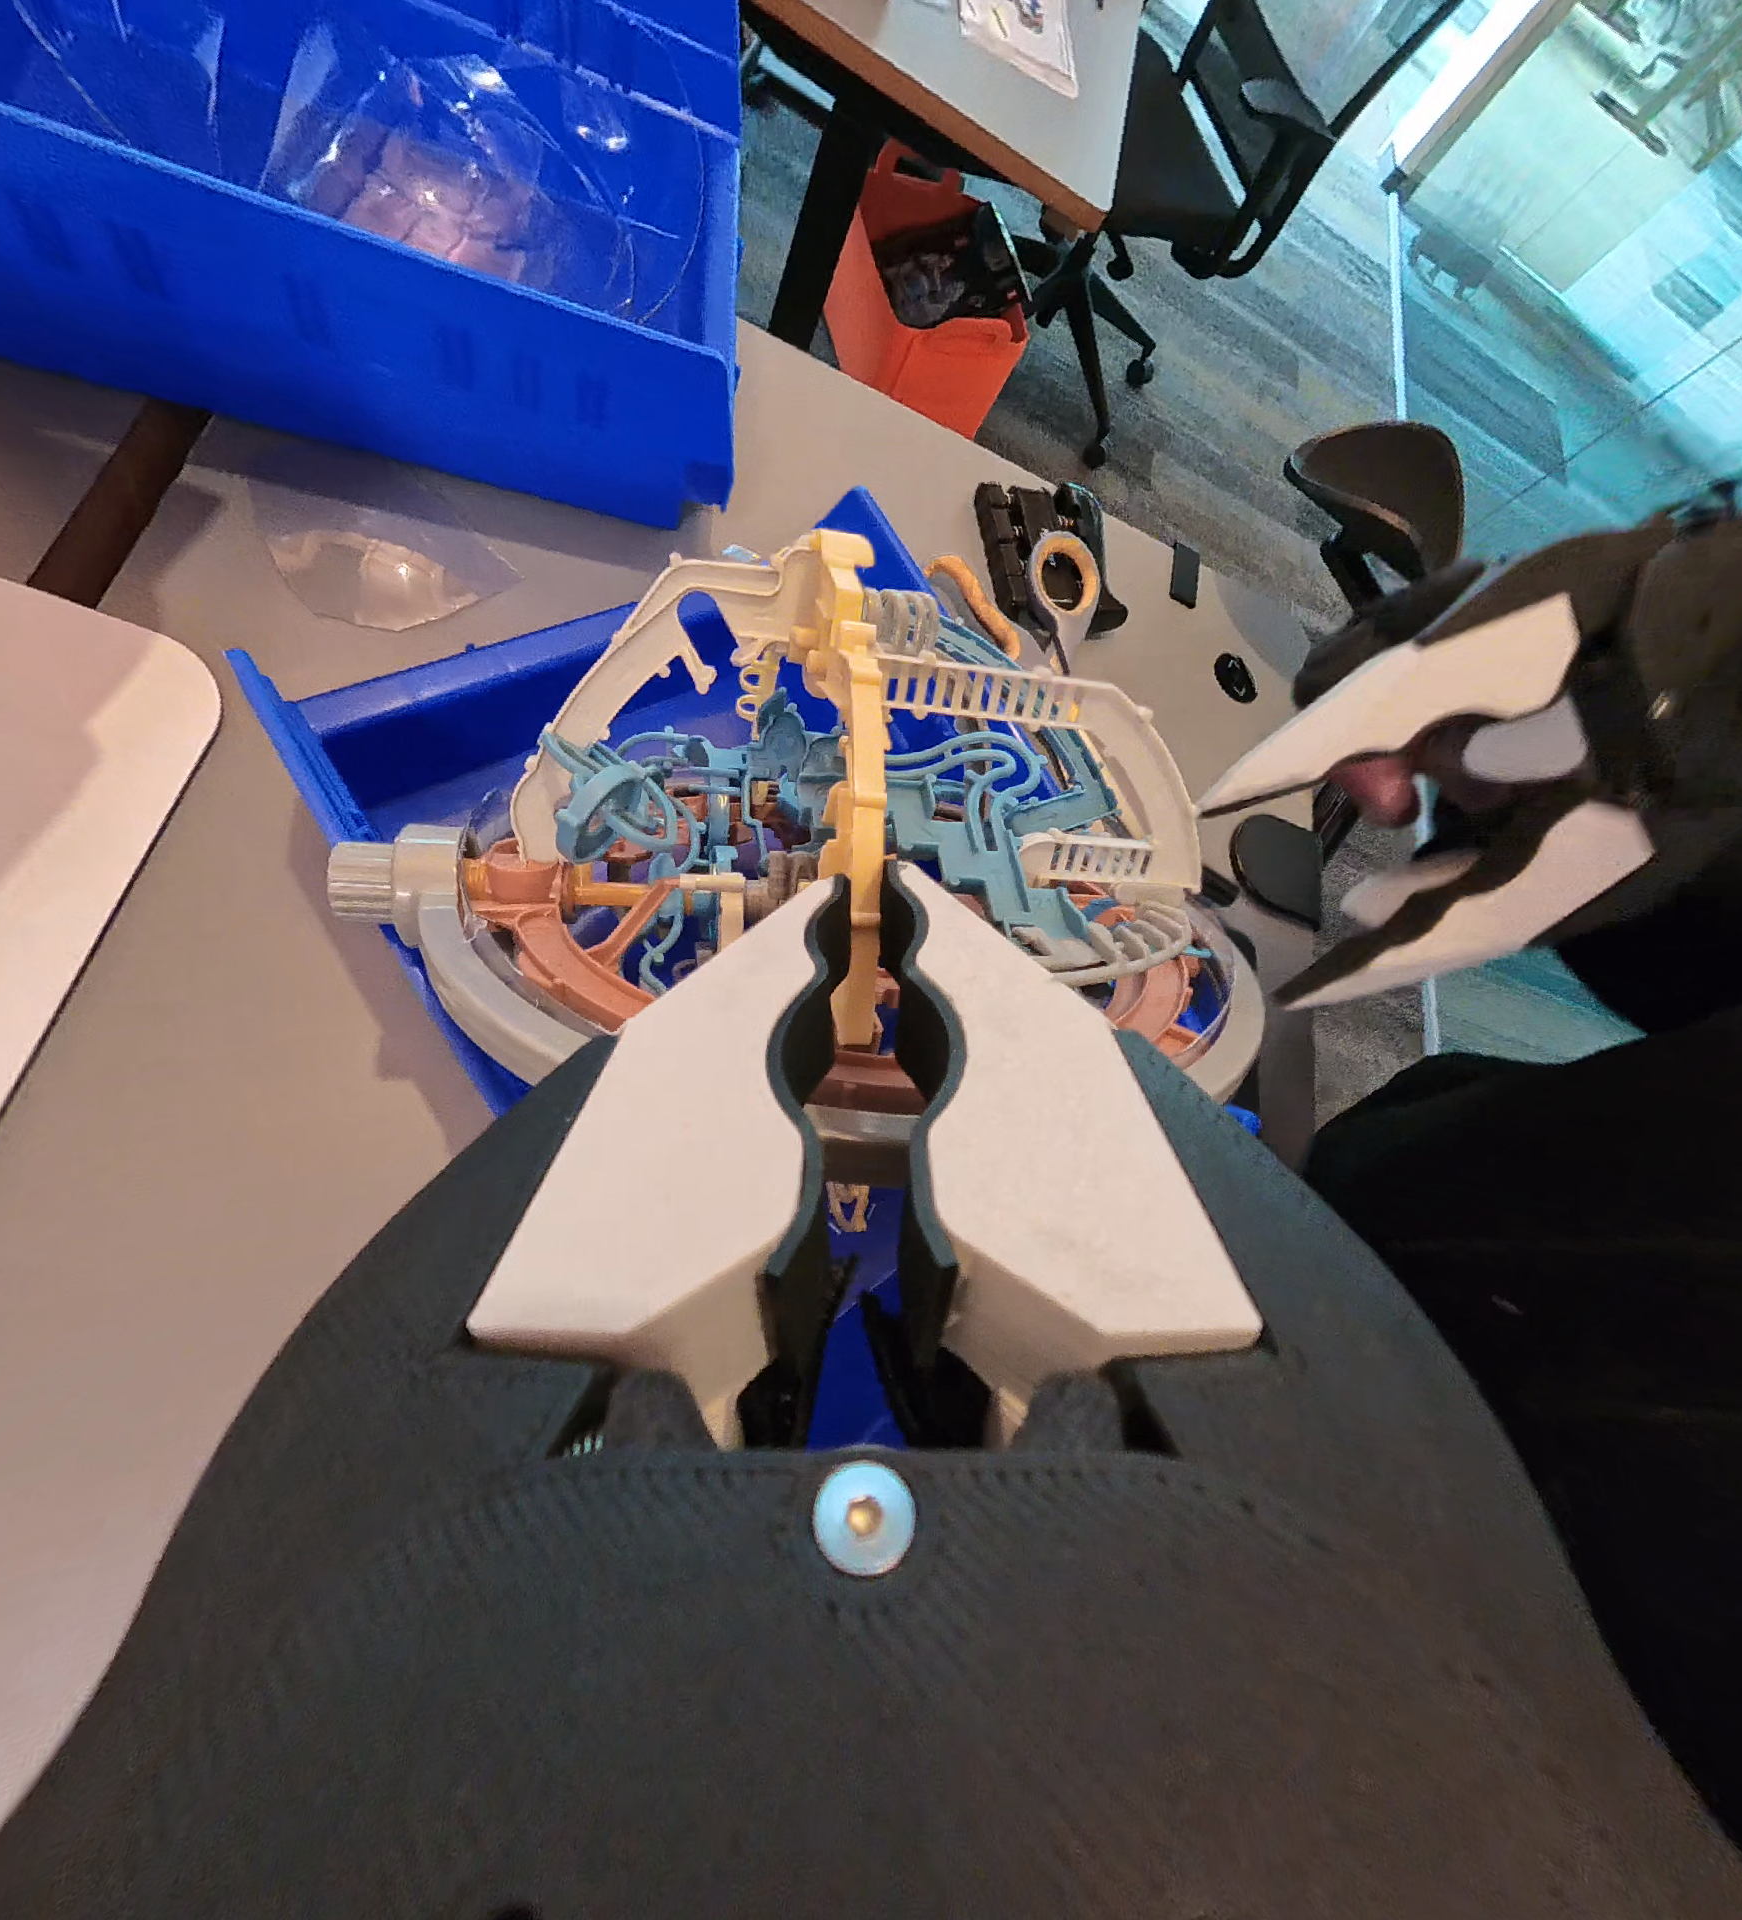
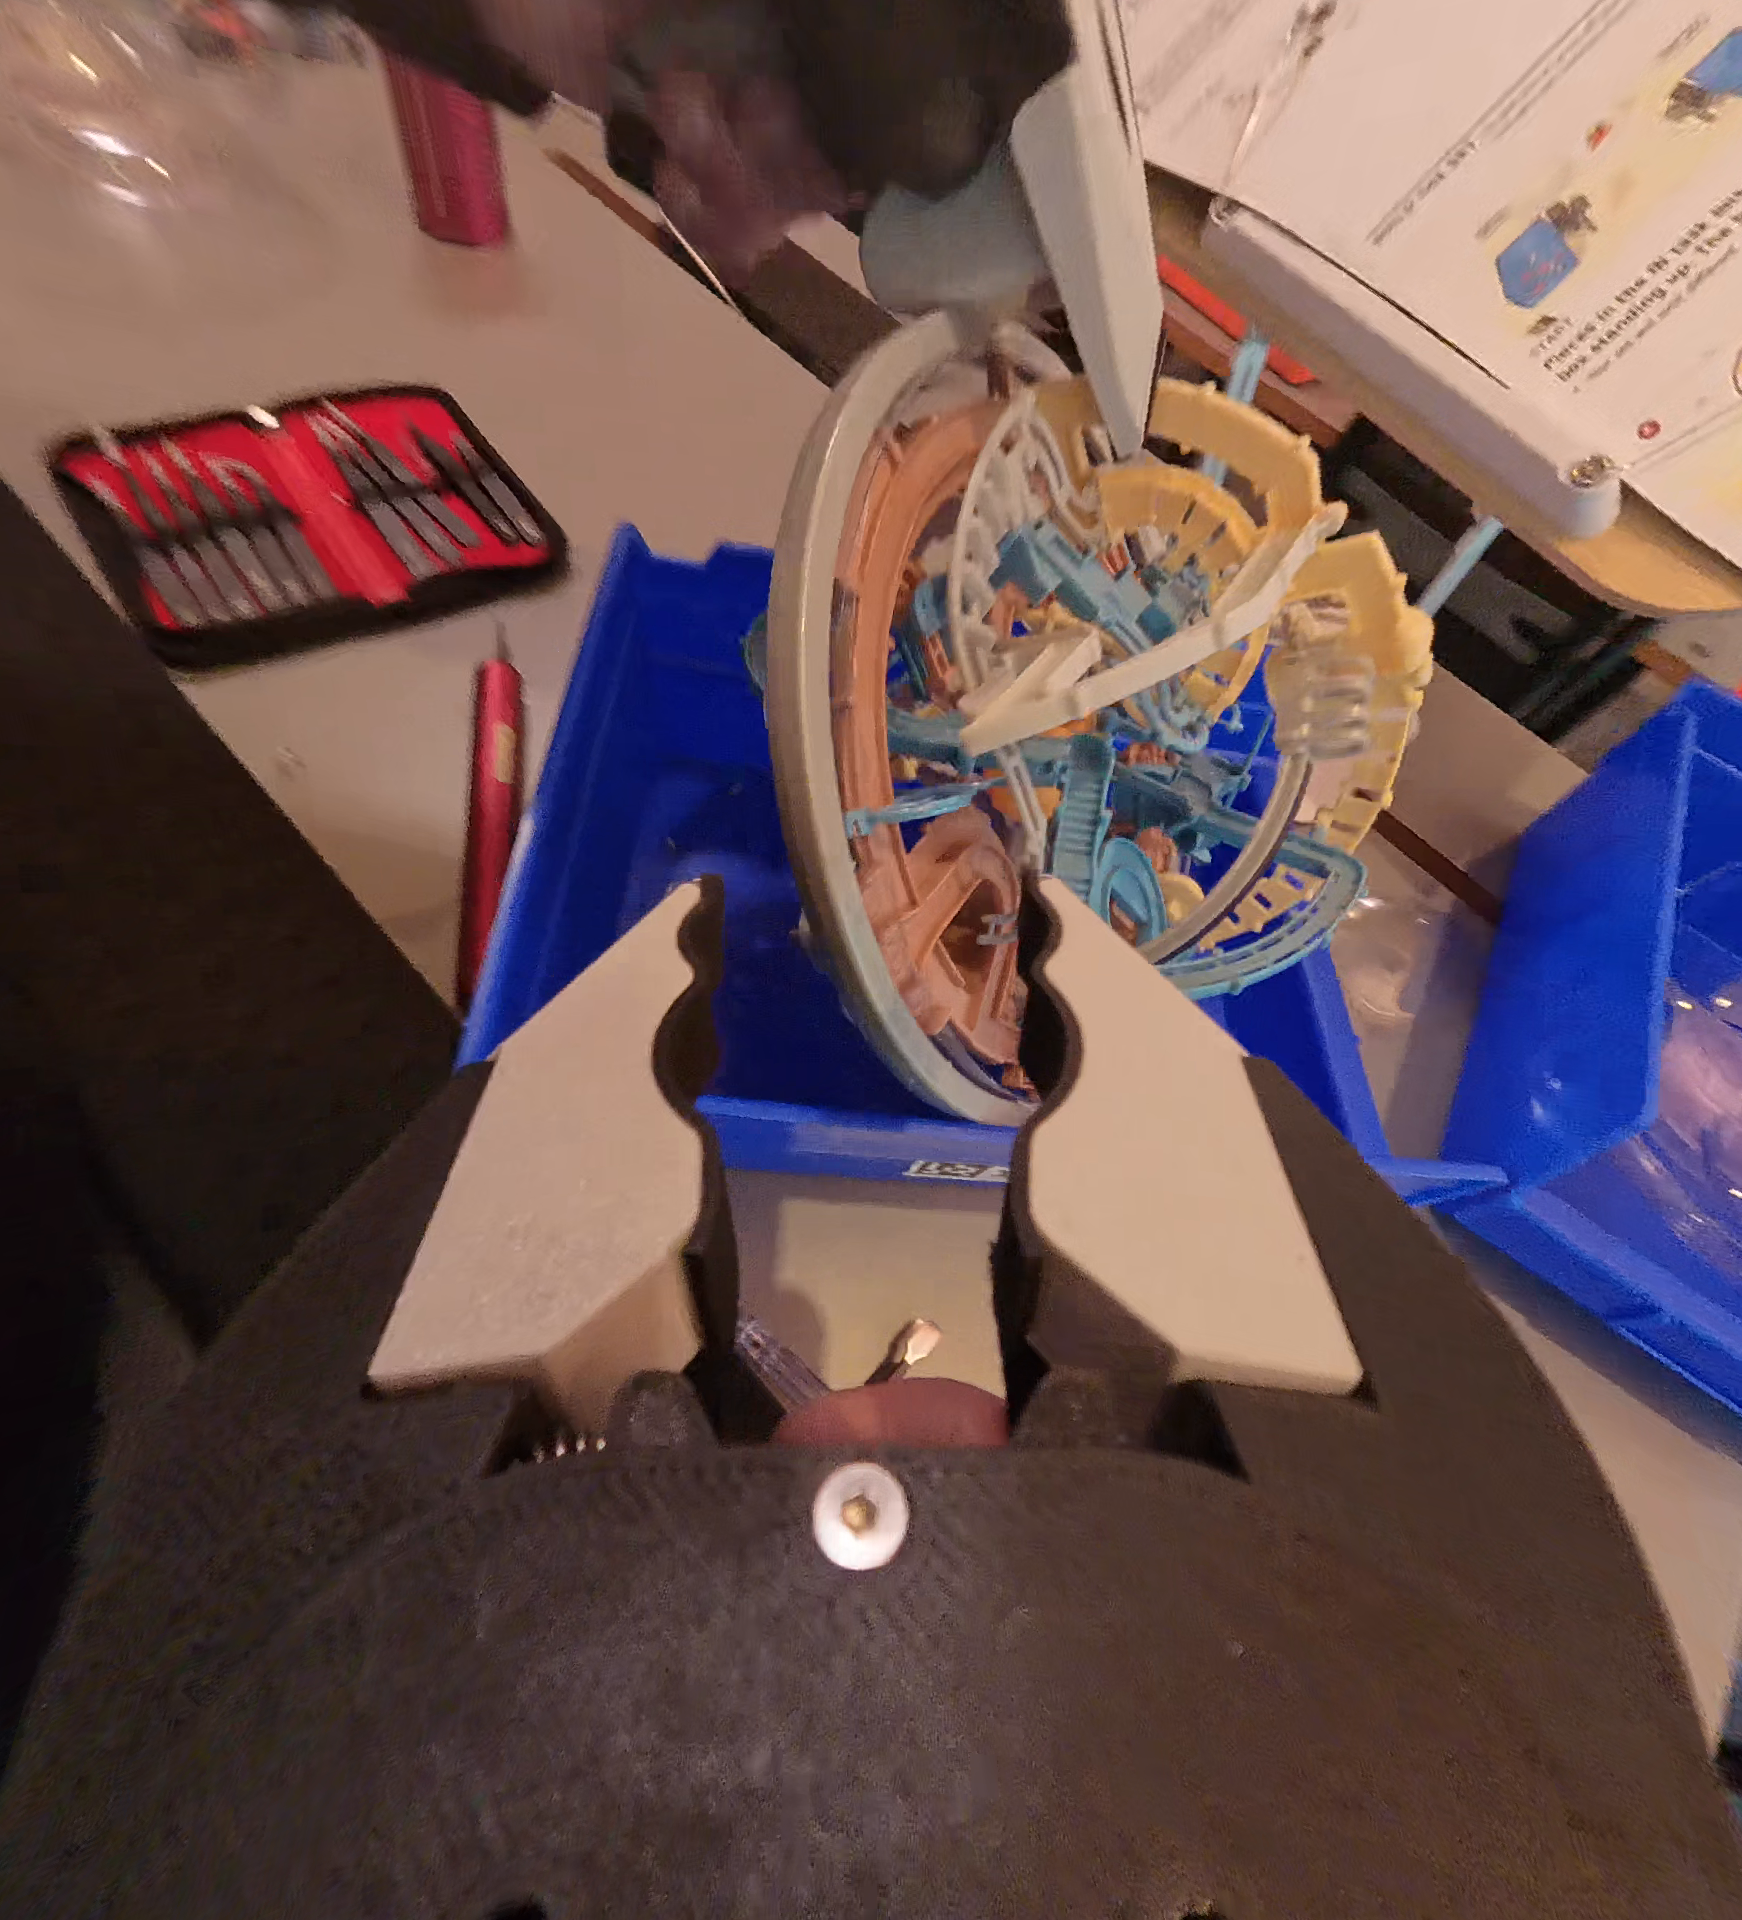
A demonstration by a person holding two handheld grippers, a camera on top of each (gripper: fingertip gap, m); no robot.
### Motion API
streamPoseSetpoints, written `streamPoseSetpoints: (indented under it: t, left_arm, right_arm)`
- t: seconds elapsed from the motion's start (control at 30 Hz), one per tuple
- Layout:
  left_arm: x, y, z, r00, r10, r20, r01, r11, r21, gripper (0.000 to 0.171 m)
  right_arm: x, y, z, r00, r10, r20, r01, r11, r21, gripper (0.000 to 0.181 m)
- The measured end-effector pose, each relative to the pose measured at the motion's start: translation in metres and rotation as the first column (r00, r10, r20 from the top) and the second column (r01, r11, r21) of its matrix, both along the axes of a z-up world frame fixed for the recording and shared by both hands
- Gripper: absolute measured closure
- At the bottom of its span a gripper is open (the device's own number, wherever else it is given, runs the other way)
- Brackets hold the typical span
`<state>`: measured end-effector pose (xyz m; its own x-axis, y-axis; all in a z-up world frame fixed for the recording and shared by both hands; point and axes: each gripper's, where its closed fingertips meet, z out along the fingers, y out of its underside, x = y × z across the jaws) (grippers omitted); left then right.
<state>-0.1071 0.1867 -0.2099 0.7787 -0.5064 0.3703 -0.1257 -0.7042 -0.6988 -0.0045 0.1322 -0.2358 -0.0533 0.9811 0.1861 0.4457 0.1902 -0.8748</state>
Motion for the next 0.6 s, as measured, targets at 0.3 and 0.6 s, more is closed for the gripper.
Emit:
streamPoseSetpoints:
  t: [0.3, 0.6]
  left_arm:
    - [0.005, 0.009, 0.014, 0.987, 0.083, 0.137, -0.07, 0.993, -0.1, 0.167]
    - [0.006, 0.023, 0.032, 0.977, 0.02, 0.211, -0.004, 0.997, -0.075, 0.156]
  right_arm:
    - [-0.022, 0.028, -0.014, 0.989, -0.142, -0.047, 0.149, 0.944, 0.295, 0.162]
    - [-0.02, 0.041, 0.02, 0.981, -0.057, -0.186, 0.061, 0.998, 0.014, 0.17]
